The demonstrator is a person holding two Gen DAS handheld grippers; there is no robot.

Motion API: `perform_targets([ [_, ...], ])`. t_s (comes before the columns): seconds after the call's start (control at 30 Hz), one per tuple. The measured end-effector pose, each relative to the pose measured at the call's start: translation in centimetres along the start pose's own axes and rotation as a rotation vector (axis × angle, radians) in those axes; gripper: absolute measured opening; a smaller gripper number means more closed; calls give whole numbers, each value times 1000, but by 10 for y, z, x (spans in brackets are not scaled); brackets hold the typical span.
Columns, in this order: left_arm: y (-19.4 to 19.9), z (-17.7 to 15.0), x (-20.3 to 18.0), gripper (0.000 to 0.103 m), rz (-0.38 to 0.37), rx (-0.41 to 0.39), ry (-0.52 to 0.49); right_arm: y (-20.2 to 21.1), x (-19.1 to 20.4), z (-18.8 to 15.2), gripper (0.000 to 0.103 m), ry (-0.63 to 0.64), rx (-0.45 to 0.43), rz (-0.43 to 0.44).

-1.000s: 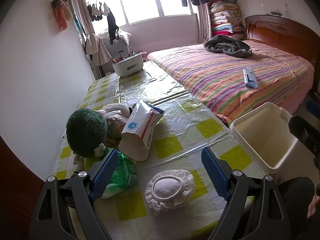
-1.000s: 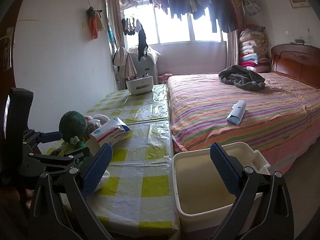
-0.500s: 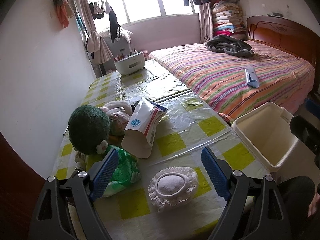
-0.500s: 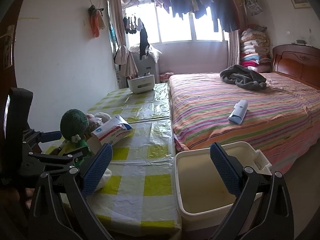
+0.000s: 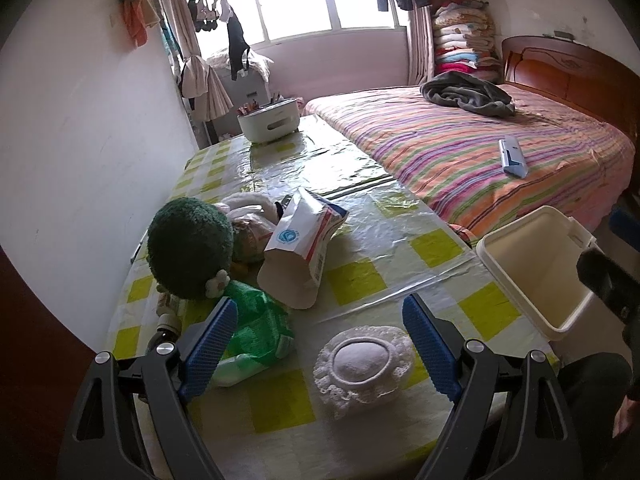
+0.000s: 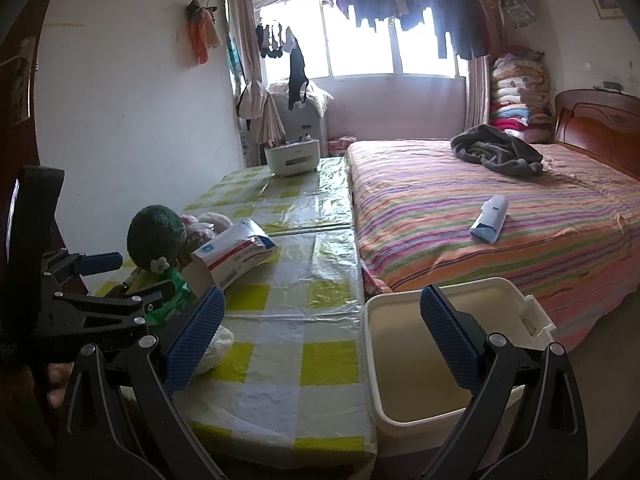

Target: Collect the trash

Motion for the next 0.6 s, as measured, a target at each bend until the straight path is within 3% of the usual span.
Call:
perform_targets([
  [0.6,23,-16,67,82,3,-13,101,-17,58,-20,97,79,82,132],
])
Point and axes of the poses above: each gripper's, at about its wrist camera, not at the fingertips, and y roughly against the way its jaws point, x to its left, z to its top, the point moved 6 cm from there along -y, roughly the way its jaws point, and after that the axes turned 5 degrees about -z, right-handed, at the moved point
